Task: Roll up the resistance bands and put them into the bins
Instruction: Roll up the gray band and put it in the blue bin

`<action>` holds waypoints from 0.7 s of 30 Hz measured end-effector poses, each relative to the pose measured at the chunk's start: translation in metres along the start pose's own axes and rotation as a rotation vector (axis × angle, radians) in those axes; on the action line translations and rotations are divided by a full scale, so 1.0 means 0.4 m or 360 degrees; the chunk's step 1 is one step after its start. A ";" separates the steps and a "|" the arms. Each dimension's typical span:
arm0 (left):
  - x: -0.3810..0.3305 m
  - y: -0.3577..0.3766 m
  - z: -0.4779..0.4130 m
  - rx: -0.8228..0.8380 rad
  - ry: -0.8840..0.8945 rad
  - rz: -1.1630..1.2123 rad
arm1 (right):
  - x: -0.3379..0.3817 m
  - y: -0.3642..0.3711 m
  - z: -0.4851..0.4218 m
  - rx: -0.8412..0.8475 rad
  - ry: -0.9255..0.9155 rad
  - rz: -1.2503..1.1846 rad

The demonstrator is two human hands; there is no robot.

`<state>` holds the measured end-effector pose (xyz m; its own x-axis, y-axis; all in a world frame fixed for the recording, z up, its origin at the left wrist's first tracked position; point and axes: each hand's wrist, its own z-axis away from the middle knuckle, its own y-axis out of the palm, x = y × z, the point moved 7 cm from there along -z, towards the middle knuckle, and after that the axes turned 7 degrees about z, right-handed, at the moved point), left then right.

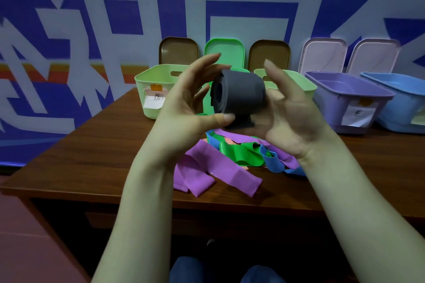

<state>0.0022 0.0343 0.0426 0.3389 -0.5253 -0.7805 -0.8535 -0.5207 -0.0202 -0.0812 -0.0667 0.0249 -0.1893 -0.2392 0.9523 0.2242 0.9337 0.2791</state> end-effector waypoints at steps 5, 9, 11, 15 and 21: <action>0.011 0.014 0.002 0.0056 -0.0007 -0.0101 | -0.007 -0.011 -0.003 -0.0264 0.0098 0.0330; 0.017 0.016 0.001 0.0092 0.0005 -0.0073 | 0.002 -0.016 -0.003 -0.0282 0.0035 0.0267; 0.017 0.019 -0.001 0.0094 0.0017 -0.0060 | 0.003 -0.022 -0.005 -0.0305 -0.0015 0.0217; 0.003 0.029 -0.002 0.0059 0.0014 -0.0058 | 0.003 -0.029 -0.013 -0.0310 -0.0116 0.0173; -0.010 0.043 -0.009 -0.0143 -0.0087 -0.0287 | 0.015 -0.039 0.007 -0.0300 -0.0263 0.0300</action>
<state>-0.0123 0.0252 0.0477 0.4587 -0.3822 -0.8022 -0.7414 -0.6623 -0.1084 -0.0887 -0.0820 0.0259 -0.2766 -0.0055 0.9610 0.4403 0.8881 0.1318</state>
